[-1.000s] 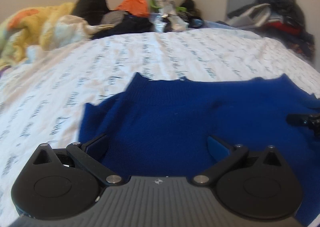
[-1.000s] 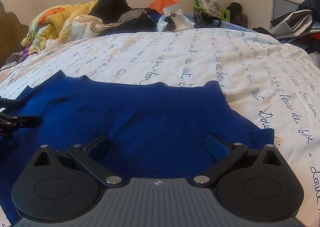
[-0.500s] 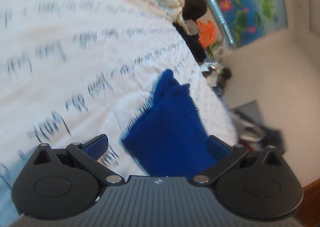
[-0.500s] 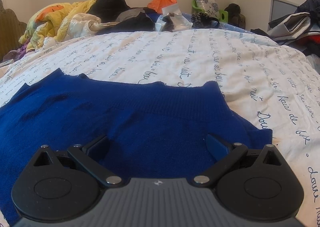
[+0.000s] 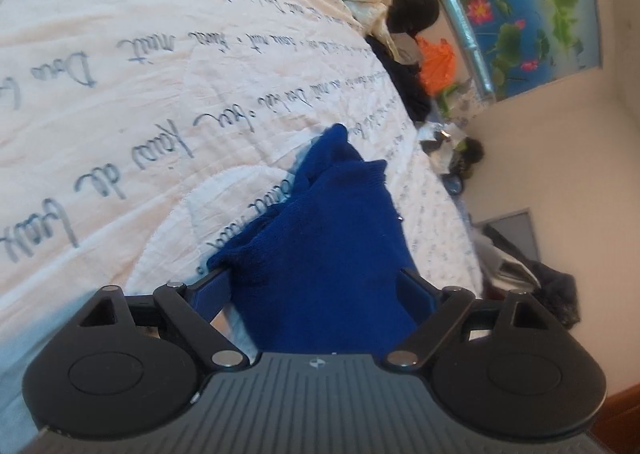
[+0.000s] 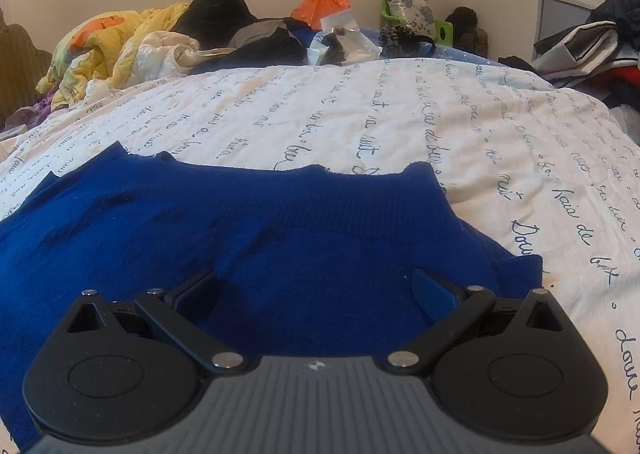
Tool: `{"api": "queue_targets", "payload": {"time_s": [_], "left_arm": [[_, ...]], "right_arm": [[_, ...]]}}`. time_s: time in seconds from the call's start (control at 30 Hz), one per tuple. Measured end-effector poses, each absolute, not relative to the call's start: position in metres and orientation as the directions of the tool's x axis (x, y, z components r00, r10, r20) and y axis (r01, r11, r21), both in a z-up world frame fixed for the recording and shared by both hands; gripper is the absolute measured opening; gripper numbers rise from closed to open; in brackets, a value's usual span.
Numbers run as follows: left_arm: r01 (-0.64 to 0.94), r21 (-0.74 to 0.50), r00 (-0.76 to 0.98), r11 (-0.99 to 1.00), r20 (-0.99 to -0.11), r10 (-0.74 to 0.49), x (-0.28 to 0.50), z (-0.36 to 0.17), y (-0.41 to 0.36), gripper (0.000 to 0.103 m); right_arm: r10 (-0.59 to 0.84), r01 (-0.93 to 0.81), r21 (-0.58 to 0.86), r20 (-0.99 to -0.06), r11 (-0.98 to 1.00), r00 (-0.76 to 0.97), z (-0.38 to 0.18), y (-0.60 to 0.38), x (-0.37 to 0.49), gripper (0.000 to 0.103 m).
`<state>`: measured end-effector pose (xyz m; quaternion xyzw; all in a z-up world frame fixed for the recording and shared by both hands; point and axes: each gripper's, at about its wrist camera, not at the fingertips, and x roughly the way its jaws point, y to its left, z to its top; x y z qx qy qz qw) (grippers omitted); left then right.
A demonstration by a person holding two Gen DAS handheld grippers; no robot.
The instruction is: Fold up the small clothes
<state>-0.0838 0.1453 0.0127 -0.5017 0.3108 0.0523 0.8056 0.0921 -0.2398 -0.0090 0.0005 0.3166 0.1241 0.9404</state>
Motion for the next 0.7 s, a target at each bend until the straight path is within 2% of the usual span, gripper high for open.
{"api": "queue_targets", "payload": {"time_s": [0.03,0.17,0.23,0.3,0.37,0.43,0.5,0.57,0.67,0.7], "left_arm": [[-0.415,-0.778,0.806,0.472,-0.555,-0.205,-0.092,0.011,0.146,0.095],[-0.396,-0.811,0.838,0.43,-0.511,-0.191,-0.1,0.006,0.149,0.1],[-0.378,-0.814,0.851,0.44,-0.493,-0.182,-0.091,0.006,0.148,0.099],[-0.381,-0.796,0.849,0.471,-0.502,-0.161,-0.082,0.008,0.143,0.093],[-0.413,-0.749,0.829,0.518,-0.544,-0.127,-0.075,0.011,0.138,0.066],[-0.435,-0.721,0.816,0.539,-0.569,-0.101,-0.074,0.011,0.136,0.055],[-0.443,-0.696,0.807,0.565,-0.584,-0.087,-0.075,0.011,0.135,0.047],[-0.475,-0.625,0.775,0.619,-0.63,-0.042,-0.071,0.011,0.132,0.015],[-0.457,-0.52,0.766,0.722,-0.642,0.022,-0.067,0.02,0.12,0.015],[-0.427,-0.451,0.773,0.784,-0.632,0.057,-0.065,0.028,0.109,0.014]], "right_arm": [[0.234,-0.233,0.079,-0.595,0.969,0.769,-0.009,-0.24,0.092,0.103],[0.235,-0.233,0.081,-0.595,0.969,0.769,-0.009,-0.24,0.092,0.103],[0.236,-0.234,0.083,-0.595,0.969,0.769,-0.009,-0.24,0.092,0.103],[0.237,-0.233,0.086,-0.594,0.969,0.769,-0.008,-0.24,0.091,0.103],[0.238,-0.232,0.089,-0.593,0.969,0.769,-0.007,-0.239,0.091,0.103],[0.237,-0.229,0.089,-0.592,0.969,0.77,-0.006,-0.239,0.09,0.103],[0.237,-0.23,0.089,-0.592,0.969,0.77,-0.007,-0.239,0.09,0.103],[0.237,-0.23,0.089,-0.592,0.969,0.77,-0.007,-0.239,0.09,0.103],[0.233,-0.23,0.082,-0.597,0.97,0.767,-0.006,-0.238,0.09,0.103],[0.224,-0.222,0.08,-0.605,0.972,0.764,-0.003,-0.237,0.092,0.103]]}}
